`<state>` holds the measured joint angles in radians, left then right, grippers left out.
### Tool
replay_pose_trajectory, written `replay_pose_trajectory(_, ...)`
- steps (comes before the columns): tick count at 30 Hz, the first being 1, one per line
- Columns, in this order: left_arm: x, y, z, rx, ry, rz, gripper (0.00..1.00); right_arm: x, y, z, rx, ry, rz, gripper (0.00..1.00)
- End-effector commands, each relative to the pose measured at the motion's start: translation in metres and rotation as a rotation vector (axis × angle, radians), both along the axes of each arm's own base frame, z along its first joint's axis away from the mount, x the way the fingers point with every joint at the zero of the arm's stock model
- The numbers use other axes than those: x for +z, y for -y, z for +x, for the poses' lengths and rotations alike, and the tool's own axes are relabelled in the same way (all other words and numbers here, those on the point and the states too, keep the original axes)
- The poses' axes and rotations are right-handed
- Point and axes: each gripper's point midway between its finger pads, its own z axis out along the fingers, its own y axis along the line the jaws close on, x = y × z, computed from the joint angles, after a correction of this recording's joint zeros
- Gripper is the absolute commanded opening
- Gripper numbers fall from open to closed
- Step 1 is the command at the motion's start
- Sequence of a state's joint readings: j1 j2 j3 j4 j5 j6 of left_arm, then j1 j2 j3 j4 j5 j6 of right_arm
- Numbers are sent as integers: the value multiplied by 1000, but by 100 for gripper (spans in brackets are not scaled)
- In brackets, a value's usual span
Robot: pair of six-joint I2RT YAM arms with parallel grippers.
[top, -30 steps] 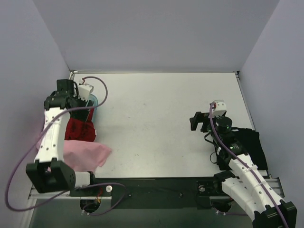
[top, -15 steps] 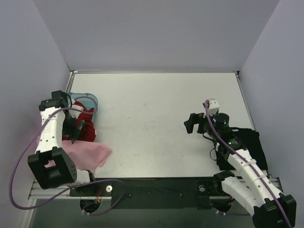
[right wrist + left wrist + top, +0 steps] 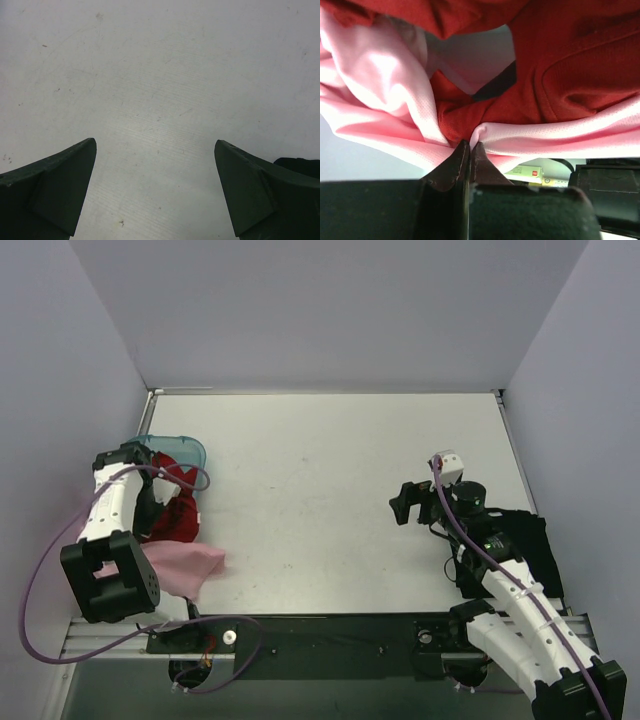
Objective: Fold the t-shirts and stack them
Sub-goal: Grab crumpled tshirt from bin with the left arm
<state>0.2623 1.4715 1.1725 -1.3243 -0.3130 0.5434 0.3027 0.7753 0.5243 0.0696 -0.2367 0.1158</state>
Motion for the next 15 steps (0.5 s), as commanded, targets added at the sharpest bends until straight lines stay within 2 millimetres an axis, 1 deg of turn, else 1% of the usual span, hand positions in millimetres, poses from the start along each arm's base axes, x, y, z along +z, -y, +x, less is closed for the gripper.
replay_pose_trajectory(1, 37, -20, -14, -20, -1, 156, 0, 7, -3, 4, 12, 32, 0, 99)
replay_pose_trajectory(2, 47, -26, -10, -14, 25, 197, 0, 9, -3, 4, 13, 34, -1, 99)
replay_pose_trajectory(3, 63, -29, -2, -8, 81, 220, 0, 9, -4, 4, 18, 30, 2, 99)
replay_pose_trajectory(4, 76, -31, 2, -6, 108, 237, 0, 12, -5, 4, 22, 34, 5, 99)
replay_pose_trajectory(5, 98, -34, 14, -1, 186, 264, 0, 12, -5, 4, 25, 35, 3, 99)
replay_pose_trajectory(6, 111, -37, 19, 2, 223, 289, 0, 14, -6, 5, 28, 38, 5, 99)
replay_pose_trajectory(7, 139, -41, 31, 11, 323, 320, 0, 15, -6, 5, 28, 40, 4, 99)
replay_pose_trajectory(8, 154, -43, 38, 10, 375, 339, 0, 18, -6, 6, 28, 47, 6, 99)
replay_pose_trajectory(9, 185, -45, 48, 21, 485, 368, 0, 20, -7, 6, 29, 48, 8, 99)
replay_pose_trajectory(10, 204, -49, 53, 23, 543, 401, 0, 23, -8, 7, 33, 53, 12, 99)
replay_pose_trajectory(11, 231, -50, 59, 26, 628, 429, 0, 25, -9, 8, 37, 54, 16, 99)
replay_pose_trajectory(12, 250, -52, 64, 27, 693, 454, 0, 29, -11, 9, 44, 61, 22, 99)
replay_pose_trajectory(13, 278, -53, 67, 37, 790, 476, 0, 30, -11, 9, 45, 60, 24, 99)
replay_pose_trajectory(14, 294, -53, 74, 25, 856, 491, 0, 33, -12, 10, 45, 66, 29, 99)
replay_pose_trajectory(15, 317, -53, 76, 28, 939, 517, 0, 36, -13, 11, 46, 72, 31, 99)
